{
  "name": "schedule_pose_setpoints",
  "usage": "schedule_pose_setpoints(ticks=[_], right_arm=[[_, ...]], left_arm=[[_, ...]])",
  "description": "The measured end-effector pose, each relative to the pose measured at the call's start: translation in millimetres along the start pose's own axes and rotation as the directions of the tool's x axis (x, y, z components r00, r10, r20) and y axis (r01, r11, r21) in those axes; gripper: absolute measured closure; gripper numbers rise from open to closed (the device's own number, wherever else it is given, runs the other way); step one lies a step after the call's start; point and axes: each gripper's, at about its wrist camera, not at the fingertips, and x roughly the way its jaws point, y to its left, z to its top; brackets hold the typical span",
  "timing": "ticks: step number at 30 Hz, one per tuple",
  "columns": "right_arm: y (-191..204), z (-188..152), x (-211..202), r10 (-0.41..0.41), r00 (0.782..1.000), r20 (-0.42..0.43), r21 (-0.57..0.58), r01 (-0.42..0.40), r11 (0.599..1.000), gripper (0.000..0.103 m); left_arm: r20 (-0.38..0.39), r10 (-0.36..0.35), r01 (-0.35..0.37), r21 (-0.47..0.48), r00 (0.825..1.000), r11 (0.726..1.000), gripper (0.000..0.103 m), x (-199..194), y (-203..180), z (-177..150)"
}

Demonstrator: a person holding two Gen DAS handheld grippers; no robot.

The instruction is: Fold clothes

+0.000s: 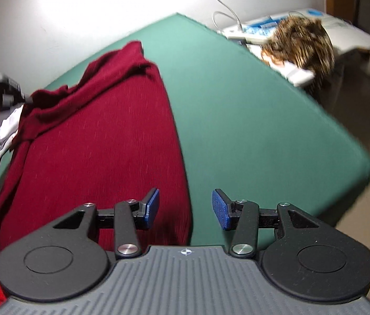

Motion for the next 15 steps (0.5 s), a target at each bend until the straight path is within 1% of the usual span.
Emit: schedule_pose_setpoints(ticks=[1,2,4,7,8,9,10,11,14,15], right_arm=[[1.1,-6.2,-0.2,-0.002,1.000,0.004,0.011,0.002,1.000,0.055],[2.1,-11.2,-0.1,-0.001,1.000,0.010,0.020,0.001,1.000,0.055],[1.9,-18.0,1.0,0.010,1.000,0.018,0.032,-0.011,0.999,0.055],[1.4,-19.9,5.6,0.022,0.999,0.029,0.037,-0.023,0.999,0.055],[0.5,-19.0,6.5,0.026,0.999,0.033,0.044,-0.027,0.999,0.054],[-0.4,-18.2,7.5,0.030,0.999,0.037,0.050,-0.032,0.998,0.054],[-1.4,-17.4,8.4,0.034,0.999,0.041,0.056,-0.036,0.998,0.054],[-2.3,-16.6,9.4,0.038,0.998,0.045,0.062,-0.040,0.997,0.052],[-5.0,-14.1,12.2,0.049,0.997,0.058,0.080,-0.054,0.995,0.051],[-5.9,-13.3,13.2,0.053,0.997,0.062,0.085,-0.058,0.995,0.051]], left_arm=[[0.011,0.011,-0.012,0.021,1.000,1.000,0.103,-1.9,-2.5,6.4],[0.004,0.013,-0.013,0.028,1.000,1.000,0.103,-2.9,-3.8,9.6],[-0.024,-0.018,0.019,0.031,1.000,0.999,0.103,-7.4,-5.2,10.9],[-0.054,-0.082,0.084,0.034,0.995,0.996,0.103,-21.0,-6.7,-3.0],[-0.077,-0.105,0.107,0.024,0.992,0.994,0.099,-22.1,-6.7,-12.6],[-0.101,-0.128,0.130,0.011,0.987,0.992,0.095,-22.6,-6.5,-22.5],[-0.136,-0.151,0.149,-0.022,0.979,0.989,0.076,-19.1,-5.5,-34.3],[-0.169,-0.174,0.167,-0.055,0.970,0.984,0.071,-15.5,-4.7,-46.2],[-0.241,-0.233,0.205,-0.134,0.942,0.970,0.071,-2.2,-7.3,-82.7],[-0.250,-0.247,0.212,-0.161,0.936,0.964,0.071,1.5,-8.5,-90.2]])
